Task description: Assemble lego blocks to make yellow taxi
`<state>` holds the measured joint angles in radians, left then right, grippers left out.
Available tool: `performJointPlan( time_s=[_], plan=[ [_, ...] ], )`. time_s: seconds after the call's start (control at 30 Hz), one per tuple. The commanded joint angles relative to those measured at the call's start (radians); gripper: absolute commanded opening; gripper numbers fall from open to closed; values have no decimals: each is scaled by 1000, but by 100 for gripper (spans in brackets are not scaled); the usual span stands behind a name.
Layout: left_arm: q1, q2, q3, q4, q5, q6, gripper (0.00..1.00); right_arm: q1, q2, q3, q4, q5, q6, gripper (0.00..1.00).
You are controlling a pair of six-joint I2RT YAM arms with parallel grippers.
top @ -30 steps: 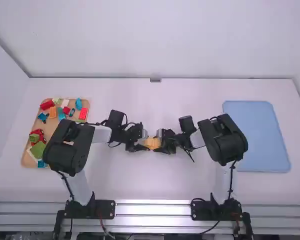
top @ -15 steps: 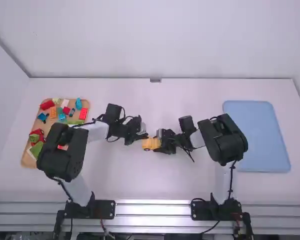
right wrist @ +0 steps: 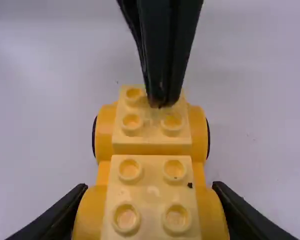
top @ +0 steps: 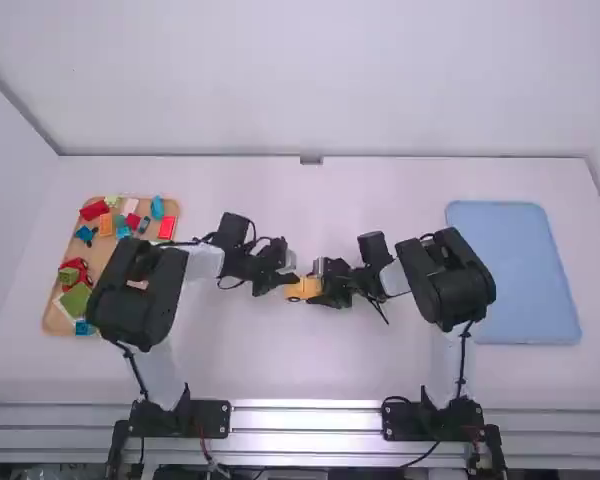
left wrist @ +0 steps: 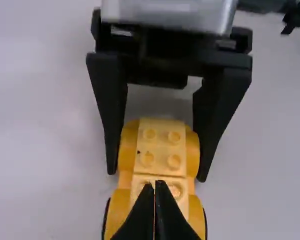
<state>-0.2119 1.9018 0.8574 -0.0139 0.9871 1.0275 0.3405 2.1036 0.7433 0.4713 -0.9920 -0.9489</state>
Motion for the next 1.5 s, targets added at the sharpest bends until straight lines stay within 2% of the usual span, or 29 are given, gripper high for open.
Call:
performJointPlan(
  time_s=[0.0, 0.23, 0.37, 0.63, 0.8, 1.0, 1.03, 1.07, 1.13, 1.17, 1.2, 1.3, 1.33, 1.4, 1.47],
  plan=[
    [1, 50, -21, -8, -11, -15, 2, 6, 10, 10, -8, 6, 8, 24],
    [-6, 107, -33, -33, -17, 1, 2, 6, 10, 10, -8, 5, 8, 24],
    [-16, 107, -62, -44, -99, 16, 2, 8, 10, 10, -7, 6, 8, 24],
    [-16, 107, -141, 96, -276, -148, 2, 5, 10, 11, -8, 5, 8, 24],
    [-12, 79, -137, 169, -187, -156, 2, 6, 10, 10, -7, 6, 8, 24],
    [24, -94, -65, 98, -89, -156, 2, 6, 10, 11, -5, 5, 8, 27],
    [35, -146, -45, 74, -79, -162, 9, 6, 10, 11, -4, 6, 7, 29],
    [46, -195, -30, 56, -80, -185, 30, 7, 10, 11, -4, 5, 5, 29],
    [64, -280, -8, 34, -101, -255, 81, 6, 10, 11, -3, 7, 6, 31],
    [71, -309, -2, 26, -115, -283, 87, 6, 10, 11, -3, 10, 6, 32],
    [79, -346, 5, 20, -140, -329, 99, 6, 10, 11, 2, 21, 10, 33],
    [101, -426, 8, 18, -221, -466, 99, 8, 8, 11, 13, 31, 10, 39],
    [112, -462, 7, 17, -266, -541, 99, 8, 5, 11, 27, 29, 34, 44],
    [137, -534, 6, -24, -409, -688, 99, 5, -27, 11, 42, 56, 121, 68],
    [145, -558, 6, -41, -462, -710, 99, 5, -52, 10, 26, 100, 149, 72]
  ],
)
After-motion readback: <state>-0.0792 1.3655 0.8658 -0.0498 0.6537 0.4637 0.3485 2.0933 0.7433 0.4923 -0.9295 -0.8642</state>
